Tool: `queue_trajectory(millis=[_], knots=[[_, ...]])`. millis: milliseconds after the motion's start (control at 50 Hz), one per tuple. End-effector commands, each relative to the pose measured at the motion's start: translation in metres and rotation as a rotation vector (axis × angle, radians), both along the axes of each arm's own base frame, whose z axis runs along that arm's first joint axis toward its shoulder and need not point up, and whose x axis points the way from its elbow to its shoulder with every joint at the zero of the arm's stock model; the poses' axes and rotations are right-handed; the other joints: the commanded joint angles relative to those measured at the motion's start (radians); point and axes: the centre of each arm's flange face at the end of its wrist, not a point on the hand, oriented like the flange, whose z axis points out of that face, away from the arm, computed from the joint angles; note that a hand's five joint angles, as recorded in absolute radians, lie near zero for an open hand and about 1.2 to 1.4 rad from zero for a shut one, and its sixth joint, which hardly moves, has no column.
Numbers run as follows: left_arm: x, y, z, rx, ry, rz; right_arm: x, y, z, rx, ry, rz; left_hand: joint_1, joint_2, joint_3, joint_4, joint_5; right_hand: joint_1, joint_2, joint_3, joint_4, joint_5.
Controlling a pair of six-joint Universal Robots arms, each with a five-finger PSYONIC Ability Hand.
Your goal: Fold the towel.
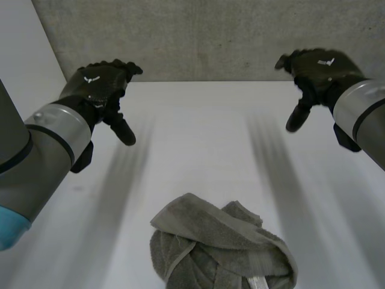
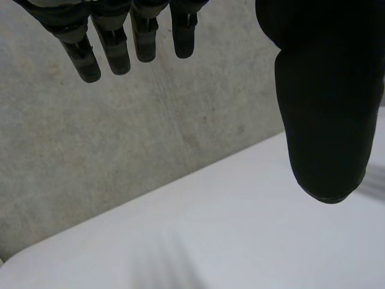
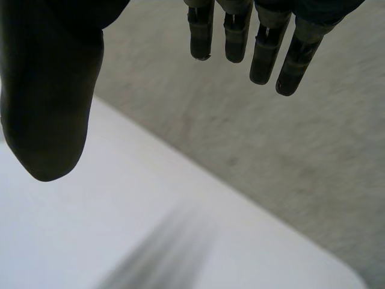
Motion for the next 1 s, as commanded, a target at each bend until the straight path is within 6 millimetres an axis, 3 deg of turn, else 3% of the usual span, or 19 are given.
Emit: queue_trajectory(millis=[20,220,360,480,540,580,600,620,640,680,700,740,760,780,800,840,860,900,1000], knots=[[0.007,0.006,-0.026,0.076,-0.039,0.010,0.017,0.039,-0.006,0.200,0.015,0.155,0.026,0.030,0.030,0.029,0.008,-0.041,-0.075,-0.065,-0.082,-0.054],[0.028,0.015,-0.072,0.227,-0.035,0.082,0.065,0.084,-0.043,0.373,0.029,0.355,0.025,0.030,0.030,0.029,0.008,-0.041,-0.075,-0.065,-0.082,-0.054],[0.046,0.023,-0.091,0.336,0.046,0.164,0.103,0.116,-0.083,0.509,0.137,0.477,0.037,0.042,0.042,0.041,0.020,-0.041,-0.075,-0.065,-0.082,-0.054],[0.055,0.039,-0.100,0.386,0.059,0.181,0.119,0.130,-0.102,0.569,0.192,0.519,0.037,0.042,0.042,0.041,0.020,-0.041,-0.075,-0.065,-0.082,-0.054],[0.058,0.046,-0.103,0.394,0.054,0.177,0.127,0.130,-0.111,0.566,0.208,0.515,0.037,0.042,0.042,0.041,0.020,0.105,0.070,0.080,0.063,0.091],[0.059,0.048,-0.104,0.398,0.051,0.178,0.130,0.124,-0.118,0.530,0.240,0.468,0.037,0.042,0.042,0.041,0.020,0.443,0.409,0.419,0.402,0.430],[0.059,0.050,-0.106,0.405,0.047,0.175,0.130,0.124,-0.118,0.529,0.240,0.468,0.037,0.042,0.042,0.041,0.020,0.445,0.410,0.421,0.404,0.432],[0.059,0.050,-0.106,0.405,0.047,0.175,0.132,0.118,-0.118,0.490,0.246,0.427,0.037,0.042,0.042,0.041,0.020,0.681,0.646,0.656,0.639,0.667],[0.060,0.051,-0.107,0.410,0.045,0.174,0.132,0.118,-0.118,0.490,0.246,0.426,0.037,0.042,0.042,0.041,0.020,0.683,0.648,0.659,0.642,0.669],[0.060,0.051,-0.108,0.411,0.045,0.173,0.137,0.100,-0.103,0.349,0.195,0.337,0.037,0.042,0.042,0.041,0.020,1.104,1.069,1.079,1.062,1.090],[0.059,0.052,-0.108,0.412,0.046,0.171,0.137,0.100,-0.103,0.348,0.195,0.336,0.037,0.042,0.042,0.041,0.020,1.106,1.071,1.081,1.065,1.092],[0.059,0.052,-0.108,0.413,0.046,0.168,0.136,0.082,-0.066,0.174,0.074,0.254,0.037,0.042,0.042,0.041,0.020,1.181,1.146,1.157,1.140,1.167],[0.058,0.053,-0.108,0.410,0.047,0.163,0.136,0.082,-0.066,0.173,0.074,0.253,0.037,0.042,0.042,0.041,0.020,1.181,1.146,1.157,1.140,1.167],[0.058,0.053,-0.108,0.410,0.047,0.163,0.131,0.077,-0.041,0.088,0.003,0.223,0.037,0.042,0.042,0.041,0.020,1.181,1.146,1.157,1.140,1.167],[0.056,0.054,-0.107,0.411,0.047,0.154,0.131,0.077,-0.041,0.087,0.002,0.223,0.037,0.042,0.042,0.041,0.020,1.181,1.146,1.157,1.140,1.167],[0.054,0.055,-0.107,0.409,0.050,0.140,0.114,0.062,-0.012,-0.021,-0.086,0.157,0.043,0.048,0.048,0.047,0.026,1.181,1.146,1.157,1.140,1.167],[0.051,0.058,-0.106,0.412,0.051,0.114,0.114,0.062,-0.012,-0.021,-0.086,0.157,0.049,0.054,0.053,0.052,0.031,1.181,1.146,1.157,1.140,1.167],[0.046,0.061,-0.105,0.414,0.057,0.079,0.091,0.042,-0.001,-0.063,-0.111,0.084,0.049,0.054,0.053,0.052,0.032,1.181,1.146,1.157,1.140,1.167],[0.035,0.066,-0.104,0.427,0.069,0.000,0.066,0.033,-0.007,-0.041,-0.088,0.042,0.052,0.057,0.056,0.055,0.034,1.181,1.146,1.157,1.140,1.167]])
